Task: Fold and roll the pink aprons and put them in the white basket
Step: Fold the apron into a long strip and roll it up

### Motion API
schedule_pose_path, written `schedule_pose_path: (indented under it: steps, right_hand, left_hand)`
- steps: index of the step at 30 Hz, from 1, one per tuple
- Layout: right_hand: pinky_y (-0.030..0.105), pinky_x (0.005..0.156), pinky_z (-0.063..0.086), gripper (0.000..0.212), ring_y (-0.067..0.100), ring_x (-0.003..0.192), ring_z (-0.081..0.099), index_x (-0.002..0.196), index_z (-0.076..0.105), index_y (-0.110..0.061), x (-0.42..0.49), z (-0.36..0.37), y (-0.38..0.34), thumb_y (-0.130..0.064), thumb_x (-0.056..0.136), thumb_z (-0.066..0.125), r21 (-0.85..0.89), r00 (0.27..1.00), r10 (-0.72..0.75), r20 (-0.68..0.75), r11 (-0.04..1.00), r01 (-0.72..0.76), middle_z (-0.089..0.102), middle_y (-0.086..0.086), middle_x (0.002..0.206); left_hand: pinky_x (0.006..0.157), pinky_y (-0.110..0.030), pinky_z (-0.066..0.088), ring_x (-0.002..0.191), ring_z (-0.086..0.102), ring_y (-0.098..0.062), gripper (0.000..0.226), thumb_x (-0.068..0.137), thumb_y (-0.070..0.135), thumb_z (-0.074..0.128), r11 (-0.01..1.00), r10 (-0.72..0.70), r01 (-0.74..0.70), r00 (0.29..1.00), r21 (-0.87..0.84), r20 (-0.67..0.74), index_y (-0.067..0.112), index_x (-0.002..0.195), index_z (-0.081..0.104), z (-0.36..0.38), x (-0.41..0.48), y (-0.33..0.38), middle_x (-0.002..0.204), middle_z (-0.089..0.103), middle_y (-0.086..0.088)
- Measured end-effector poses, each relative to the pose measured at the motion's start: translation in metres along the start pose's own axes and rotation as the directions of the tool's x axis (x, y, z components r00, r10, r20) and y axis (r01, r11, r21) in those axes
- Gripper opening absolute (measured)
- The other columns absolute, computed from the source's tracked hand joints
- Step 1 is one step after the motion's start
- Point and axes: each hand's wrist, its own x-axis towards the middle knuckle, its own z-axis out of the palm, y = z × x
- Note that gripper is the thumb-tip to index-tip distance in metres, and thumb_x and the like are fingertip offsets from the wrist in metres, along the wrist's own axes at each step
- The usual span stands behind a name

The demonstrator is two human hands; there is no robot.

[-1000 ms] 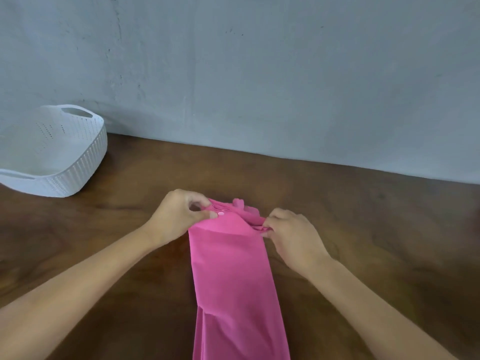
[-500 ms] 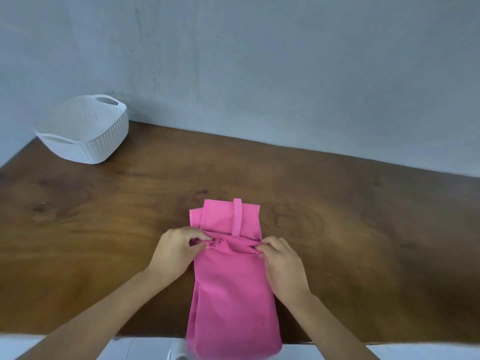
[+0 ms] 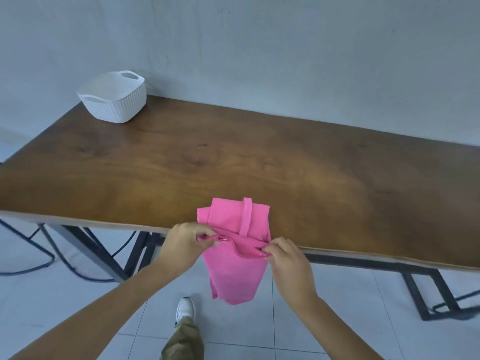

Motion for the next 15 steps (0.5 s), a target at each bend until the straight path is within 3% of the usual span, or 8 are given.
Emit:
schedule_pose_path:
  steps: [2, 5, 8, 11, 12, 15]
  right_hand:
    - [0.025, 0.068, 0.047, 0.026, 0.017, 0.081, 0.059, 0.090, 0.072, -0.020, -0.027, -0.006, 0.002, -0.002, 0.074, 0.081, 0.002, 0.999, -0.022, 0.034, 1.000, 0.022, 0.061, -0.009, 0.090]
    - [0.023, 0.064, 0.042, 0.012, 0.016, 0.074, 0.055, 0.083, 0.069, -0.022, -0.058, -0.020, 0.002, -0.015, 0.078, 0.079, -0.009, 0.994, -0.077, 0.074, 0.997, 0.077, 0.057, -0.011, 0.083]
    - [0.025, 0.063, 0.041, 0.015, 0.015, 0.073, 0.054, 0.076, 0.066, -0.023, -0.064, -0.039, 0.001, -0.022, 0.073, 0.081, -0.063, 0.989, -0.122, 0.086, 0.990, 0.128, 0.056, -0.011, 0.079]
    - [0.027, 0.067, 0.039, 0.018, 0.016, 0.076, 0.053, 0.077, 0.066, -0.024, -0.051, -0.064, -0.003, -0.021, 0.073, 0.084, -0.096, 0.977, -0.183, 0.106, 0.976, 0.193, 0.058, -0.011, 0.081]
    - [0.026, 0.067, 0.039, 0.012, 0.015, 0.076, 0.053, 0.077, 0.067, -0.024, -0.044, -0.073, -0.005, -0.029, 0.080, 0.078, -0.090, 0.975, -0.196, 0.108, 0.975, 0.206, 0.058, -0.012, 0.080]
    - [0.023, 0.066, 0.040, 0.034, 0.010, 0.079, 0.049, 0.074, 0.068, -0.027, -0.024, -0.103, -0.005, -0.052, 0.090, 0.052, -0.068, 0.961, -0.208, 0.180, 0.972, 0.223, 0.058, -0.016, 0.079]
  left_hand:
    - [0.051, -0.019, 0.029, 0.054, 0.043, -0.006, 0.036, 0.075, 0.034, 0.088, 0.999, -0.017, 0.019, 0.999, -0.044, 0.048, 0.043, 0.052, 0.062, 0.007, -0.023, 0.012, 0.056, 0.056, 0.017]
    - [0.053, -0.021, 0.030, 0.055, 0.040, -0.006, 0.037, 0.077, 0.034, 0.087, 0.997, -0.032, 0.038, 0.996, -0.073, 0.077, 0.036, 0.052, 0.061, 0.018, -0.054, 0.020, 0.054, 0.050, 0.015]
    - [0.061, -0.021, 0.040, 0.063, 0.053, -0.008, 0.024, 0.082, 0.026, 0.084, 0.999, -0.043, 0.043, 0.994, -0.007, 0.103, 0.035, 0.064, 0.071, 0.021, -0.074, 0.021, 0.064, 0.064, 0.017]
    - [0.067, -0.029, 0.047, 0.070, 0.059, -0.011, 0.029, 0.084, 0.013, 0.080, 0.995, -0.083, 0.087, 0.994, -0.051, 0.071, 0.038, 0.070, 0.073, 0.017, -0.079, 0.028, 0.073, 0.072, 0.014]
    - [0.070, -0.032, 0.049, 0.071, 0.060, -0.012, 0.025, 0.084, 0.013, 0.080, 0.993, -0.087, 0.091, 0.995, -0.081, 0.051, 0.034, 0.071, 0.075, 0.012, -0.077, 0.034, 0.074, 0.072, 0.012]
    - [0.074, -0.033, 0.052, 0.074, 0.063, -0.012, 0.012, 0.085, 0.023, 0.082, 0.989, -0.026, 0.030, 0.999, -0.143, 0.030, 0.025, 0.074, 0.077, -0.004, -0.069, 0.055, 0.077, 0.073, 0.011]
